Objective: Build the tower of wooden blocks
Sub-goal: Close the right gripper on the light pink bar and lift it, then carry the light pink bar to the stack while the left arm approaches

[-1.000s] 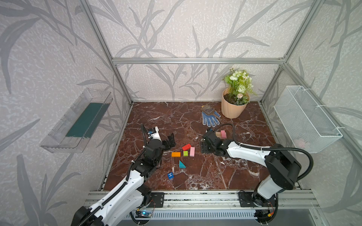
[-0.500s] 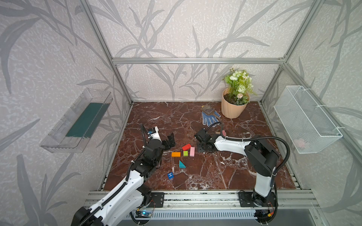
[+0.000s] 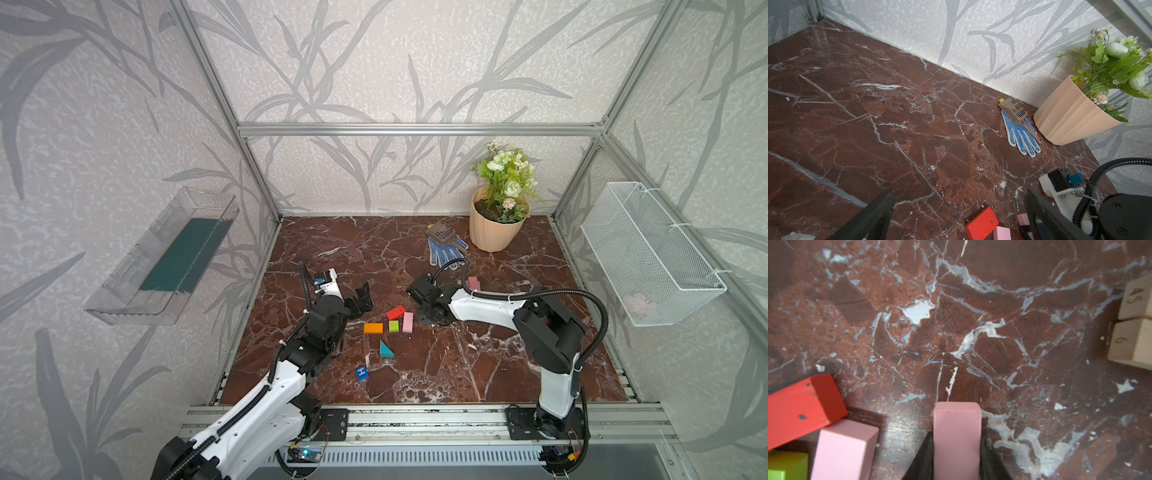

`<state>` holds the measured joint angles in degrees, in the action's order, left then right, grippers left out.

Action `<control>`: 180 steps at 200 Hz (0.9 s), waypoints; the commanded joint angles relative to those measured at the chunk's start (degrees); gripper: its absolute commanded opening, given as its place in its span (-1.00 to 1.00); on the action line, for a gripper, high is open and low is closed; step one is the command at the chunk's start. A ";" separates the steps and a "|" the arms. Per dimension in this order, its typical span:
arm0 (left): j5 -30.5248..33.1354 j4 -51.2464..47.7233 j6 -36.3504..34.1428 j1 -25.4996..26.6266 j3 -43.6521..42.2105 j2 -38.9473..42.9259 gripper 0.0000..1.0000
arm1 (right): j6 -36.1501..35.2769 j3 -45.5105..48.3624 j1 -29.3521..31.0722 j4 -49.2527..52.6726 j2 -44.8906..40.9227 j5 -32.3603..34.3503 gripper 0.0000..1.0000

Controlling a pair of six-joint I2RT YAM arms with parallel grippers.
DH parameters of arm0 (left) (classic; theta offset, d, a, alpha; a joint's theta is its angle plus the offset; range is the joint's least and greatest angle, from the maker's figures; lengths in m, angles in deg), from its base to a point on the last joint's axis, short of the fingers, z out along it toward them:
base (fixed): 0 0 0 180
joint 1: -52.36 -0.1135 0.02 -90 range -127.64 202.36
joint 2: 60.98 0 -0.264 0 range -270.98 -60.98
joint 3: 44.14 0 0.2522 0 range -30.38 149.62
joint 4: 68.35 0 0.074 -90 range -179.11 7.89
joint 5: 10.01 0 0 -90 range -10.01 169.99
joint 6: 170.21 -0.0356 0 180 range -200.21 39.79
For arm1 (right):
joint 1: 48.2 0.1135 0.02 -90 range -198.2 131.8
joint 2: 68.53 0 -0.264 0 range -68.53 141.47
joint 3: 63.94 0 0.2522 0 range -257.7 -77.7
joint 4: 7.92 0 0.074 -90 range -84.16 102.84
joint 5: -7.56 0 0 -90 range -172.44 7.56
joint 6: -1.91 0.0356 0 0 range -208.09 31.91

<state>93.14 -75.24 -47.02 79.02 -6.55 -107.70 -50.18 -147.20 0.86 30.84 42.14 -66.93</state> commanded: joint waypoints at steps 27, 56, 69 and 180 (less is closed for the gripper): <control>-1.28 -0.82 0.12 -0.20 1.34 -1.59 0.98 | -0.08 -0.01 0.47 2.73 -2.07 0.94 -0.57; -3.38 -0.64 -0.17 -0.21 2.22 -3.63 0.99 | -0.51 1.42 0.48 2.18 -5.41 1.86 -0.58; -4.65 -0.50 -0.21 -0.23 2.74 -4.66 0.98 | -0.54 1.49 0.40 3.20 -6.85 3.82 -0.58; -17.46 -0.25 -2.07 -0.07 9.04 -16.08 0.96 | -8.13 3.50 -6.07 5.06 -18.30 7.96 -0.67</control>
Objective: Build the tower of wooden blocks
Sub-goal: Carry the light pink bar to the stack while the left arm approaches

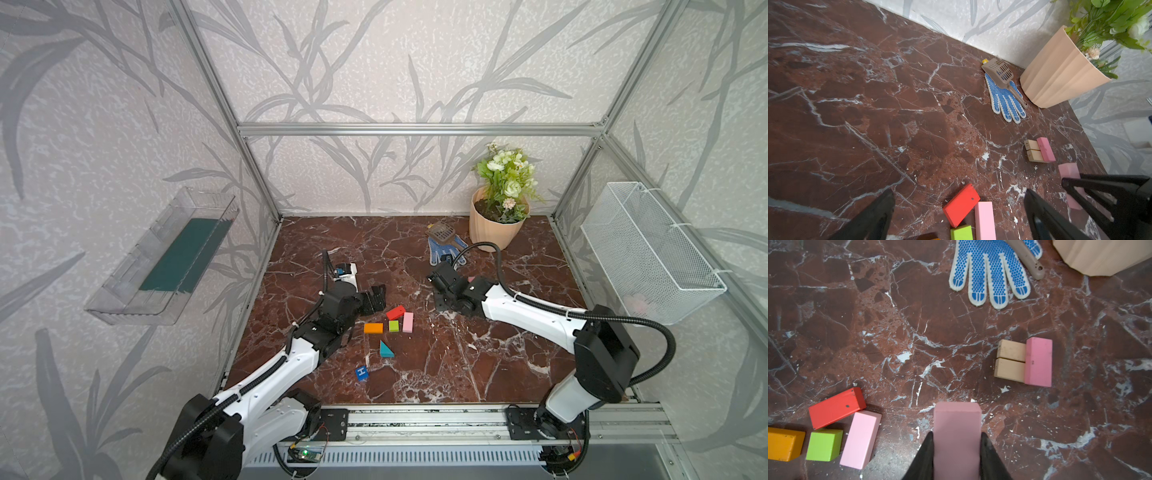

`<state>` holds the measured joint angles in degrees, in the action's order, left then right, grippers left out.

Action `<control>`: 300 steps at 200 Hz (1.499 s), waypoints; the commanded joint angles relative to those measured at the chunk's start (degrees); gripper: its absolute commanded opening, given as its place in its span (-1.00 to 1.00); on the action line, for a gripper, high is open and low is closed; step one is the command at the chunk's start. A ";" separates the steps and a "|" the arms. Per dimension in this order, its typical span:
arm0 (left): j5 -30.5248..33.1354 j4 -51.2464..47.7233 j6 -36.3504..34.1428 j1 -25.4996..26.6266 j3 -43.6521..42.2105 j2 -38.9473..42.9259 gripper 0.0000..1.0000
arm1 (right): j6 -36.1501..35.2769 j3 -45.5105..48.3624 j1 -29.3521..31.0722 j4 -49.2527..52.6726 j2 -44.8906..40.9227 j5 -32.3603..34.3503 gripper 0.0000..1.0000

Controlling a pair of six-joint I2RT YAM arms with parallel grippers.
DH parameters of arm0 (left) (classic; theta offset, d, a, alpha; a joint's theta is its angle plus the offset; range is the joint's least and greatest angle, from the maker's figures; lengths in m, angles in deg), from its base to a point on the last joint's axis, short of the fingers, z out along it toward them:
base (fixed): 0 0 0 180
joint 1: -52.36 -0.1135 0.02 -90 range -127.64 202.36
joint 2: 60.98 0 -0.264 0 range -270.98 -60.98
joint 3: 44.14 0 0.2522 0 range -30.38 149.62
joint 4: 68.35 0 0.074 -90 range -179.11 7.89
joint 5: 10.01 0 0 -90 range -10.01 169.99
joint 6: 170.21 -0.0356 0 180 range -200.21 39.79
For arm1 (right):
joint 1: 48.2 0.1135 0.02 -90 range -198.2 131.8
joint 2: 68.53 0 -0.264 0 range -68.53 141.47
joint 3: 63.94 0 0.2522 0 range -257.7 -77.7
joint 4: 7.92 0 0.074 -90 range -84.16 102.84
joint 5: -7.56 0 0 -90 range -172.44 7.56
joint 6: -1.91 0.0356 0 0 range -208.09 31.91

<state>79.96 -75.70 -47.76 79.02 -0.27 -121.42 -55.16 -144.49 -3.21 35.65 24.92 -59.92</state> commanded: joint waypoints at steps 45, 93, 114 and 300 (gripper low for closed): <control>-7.94 -1.68 -2.54 1.15 7.00 -8.87 0.91 | -7.67 1.01 -7.66 -2.04 -1.38 -3.70 -0.69; -7.96 -3.32 -3.75 1.99 9.42 -12.71 0.91 | -17.62 0.42 -13.44 -2.56 -0.85 -6.02 -0.84; -7.37 -3.47 -4.06 2.15 9.66 -13.25 0.91 | -18.40 3.78 -13.44 -5.97 -3.45 -5.38 -0.79; -7.79 -4.56 -4.09 2.61 11.54 -16.32 0.90 | -12.63 -3.67 -15.60 -3.81 10.19 -8.16 -0.57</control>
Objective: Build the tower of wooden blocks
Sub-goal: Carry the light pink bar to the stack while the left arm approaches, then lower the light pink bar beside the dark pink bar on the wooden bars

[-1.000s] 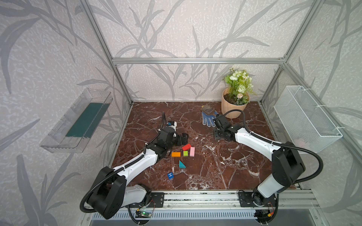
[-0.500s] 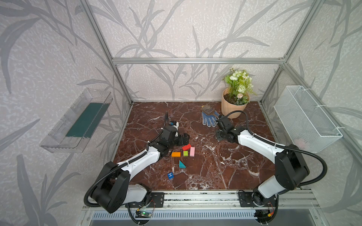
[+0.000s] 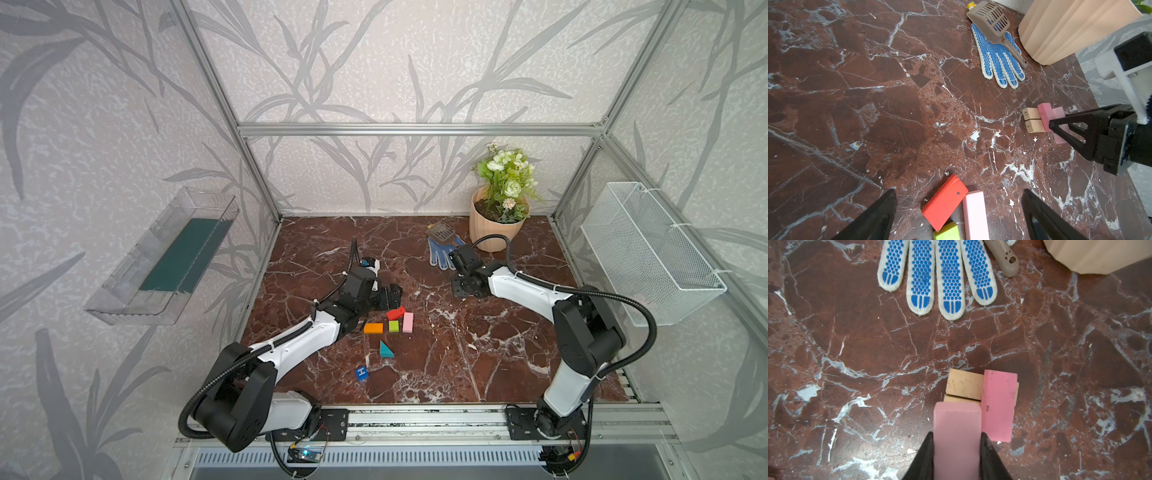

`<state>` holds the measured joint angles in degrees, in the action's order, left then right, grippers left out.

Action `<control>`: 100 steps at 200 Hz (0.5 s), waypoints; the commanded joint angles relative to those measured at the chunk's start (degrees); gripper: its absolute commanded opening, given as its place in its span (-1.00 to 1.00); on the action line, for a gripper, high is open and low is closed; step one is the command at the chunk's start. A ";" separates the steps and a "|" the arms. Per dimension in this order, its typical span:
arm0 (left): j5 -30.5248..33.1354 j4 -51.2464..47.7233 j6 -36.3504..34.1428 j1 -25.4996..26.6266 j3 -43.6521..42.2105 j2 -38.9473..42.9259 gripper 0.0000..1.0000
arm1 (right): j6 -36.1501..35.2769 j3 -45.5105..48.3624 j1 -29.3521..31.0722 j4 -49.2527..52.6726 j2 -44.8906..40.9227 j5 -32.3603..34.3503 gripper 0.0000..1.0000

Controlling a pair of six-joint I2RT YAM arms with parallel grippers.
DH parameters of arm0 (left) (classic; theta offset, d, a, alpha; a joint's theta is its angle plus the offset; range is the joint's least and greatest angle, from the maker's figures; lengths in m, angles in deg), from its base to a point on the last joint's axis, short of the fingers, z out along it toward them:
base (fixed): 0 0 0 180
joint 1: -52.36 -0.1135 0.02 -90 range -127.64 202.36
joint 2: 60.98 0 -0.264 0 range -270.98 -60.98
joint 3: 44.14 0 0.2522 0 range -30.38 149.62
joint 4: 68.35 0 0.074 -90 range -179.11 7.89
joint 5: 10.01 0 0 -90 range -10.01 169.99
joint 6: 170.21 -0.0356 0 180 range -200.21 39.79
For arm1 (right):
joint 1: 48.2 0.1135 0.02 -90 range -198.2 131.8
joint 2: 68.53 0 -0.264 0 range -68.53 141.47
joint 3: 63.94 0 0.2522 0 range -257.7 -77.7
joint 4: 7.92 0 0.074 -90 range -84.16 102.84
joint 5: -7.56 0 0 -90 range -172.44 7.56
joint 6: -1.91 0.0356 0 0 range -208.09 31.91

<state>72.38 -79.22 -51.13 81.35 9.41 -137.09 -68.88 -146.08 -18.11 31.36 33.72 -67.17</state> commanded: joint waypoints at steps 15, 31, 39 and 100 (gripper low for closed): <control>-0.44 -1.12 -0.69 0.24 1.97 -0.98 0.90 | 1.50 -2.34 -1.01 -0.16 2.29 -1.63 -0.58; -0.52 -1.35 -0.69 0.25 2.18 -1.24 0.89 | 1.70 -3.08 -1.13 -0.16 3.23 -1.69 -0.59; -0.56 -1.47 -0.74 0.27 2.30 -1.25 0.88 | 1.72 -3.45 -1.16 -0.12 3.64 -1.49 -0.59; -0.64 -1.50 -0.69 0.27 2.31 -1.20 0.88 | 3.02 -4.24 -2.33 -0.44 5.82 -1.63 -0.59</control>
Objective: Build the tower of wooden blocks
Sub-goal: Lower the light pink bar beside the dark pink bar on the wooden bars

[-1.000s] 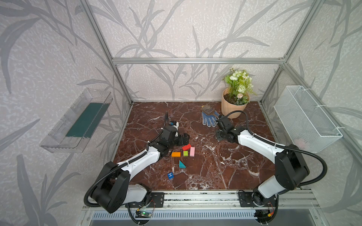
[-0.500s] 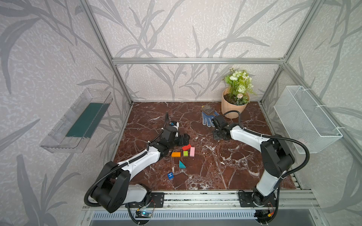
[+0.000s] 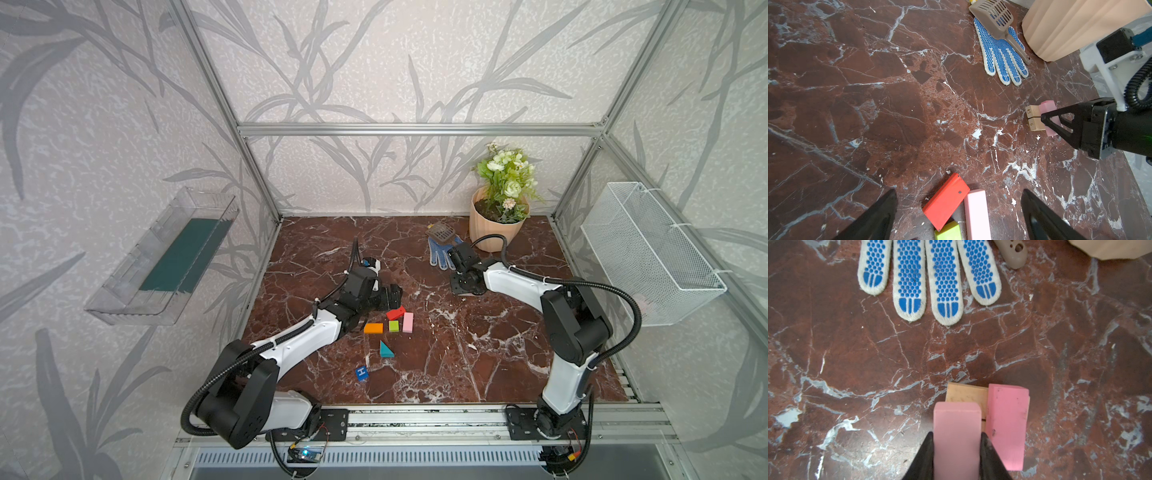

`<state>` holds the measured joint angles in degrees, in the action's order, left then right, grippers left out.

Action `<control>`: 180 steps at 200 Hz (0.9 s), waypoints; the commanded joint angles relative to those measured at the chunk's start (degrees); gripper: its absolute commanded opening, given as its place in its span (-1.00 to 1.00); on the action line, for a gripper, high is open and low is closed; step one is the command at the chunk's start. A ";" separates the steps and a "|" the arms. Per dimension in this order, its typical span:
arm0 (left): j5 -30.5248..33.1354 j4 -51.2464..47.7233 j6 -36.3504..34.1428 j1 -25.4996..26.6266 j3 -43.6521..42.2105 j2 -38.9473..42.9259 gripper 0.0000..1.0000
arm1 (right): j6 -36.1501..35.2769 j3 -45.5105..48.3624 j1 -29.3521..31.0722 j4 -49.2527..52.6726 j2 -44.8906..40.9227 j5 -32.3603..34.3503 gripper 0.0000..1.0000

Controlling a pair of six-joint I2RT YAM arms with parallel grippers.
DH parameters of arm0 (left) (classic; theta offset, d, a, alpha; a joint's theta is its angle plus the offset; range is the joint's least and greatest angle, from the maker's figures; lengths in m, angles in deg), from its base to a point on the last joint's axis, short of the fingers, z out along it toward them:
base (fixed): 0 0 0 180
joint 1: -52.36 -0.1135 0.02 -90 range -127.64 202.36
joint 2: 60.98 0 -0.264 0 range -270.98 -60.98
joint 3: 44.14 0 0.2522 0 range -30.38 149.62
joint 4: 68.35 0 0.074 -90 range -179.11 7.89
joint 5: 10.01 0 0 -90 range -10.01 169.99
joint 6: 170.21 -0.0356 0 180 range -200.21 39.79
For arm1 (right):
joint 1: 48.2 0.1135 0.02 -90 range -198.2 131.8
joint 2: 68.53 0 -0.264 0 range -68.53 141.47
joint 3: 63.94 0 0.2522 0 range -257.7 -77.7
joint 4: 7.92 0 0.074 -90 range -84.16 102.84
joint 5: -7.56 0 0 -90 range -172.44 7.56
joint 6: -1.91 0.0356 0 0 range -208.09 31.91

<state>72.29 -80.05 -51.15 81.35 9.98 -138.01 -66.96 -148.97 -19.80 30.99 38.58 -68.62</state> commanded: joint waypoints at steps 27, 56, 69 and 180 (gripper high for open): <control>-0.56 -0.75 -0.67 0.25 1.73 -0.26 0.88 | 1.37 -1.68 -0.72 -0.05 1.50 -0.09 -0.59; -0.56 -0.75 -0.65 0.23 1.74 -0.31 0.88 | 1.43 -1.86 -0.72 -0.09 1.53 0.06 -0.59; -0.56 -0.61 -0.59 0.27 1.73 -0.33 0.88 | 1.47 -1.96 -0.76 -0.10 1.76 0.09 -0.59; -0.80 -0.77 -0.58 0.27 2.07 -1.10 0.88 | 1.73 -3.88 -0.80 1.50 3.42 0.98 -0.58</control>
<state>71.87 -80.36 -51.13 81.35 10.20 -138.60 -65.58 -151.22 -20.41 31.17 40.98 -68.38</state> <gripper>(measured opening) 0.941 0.320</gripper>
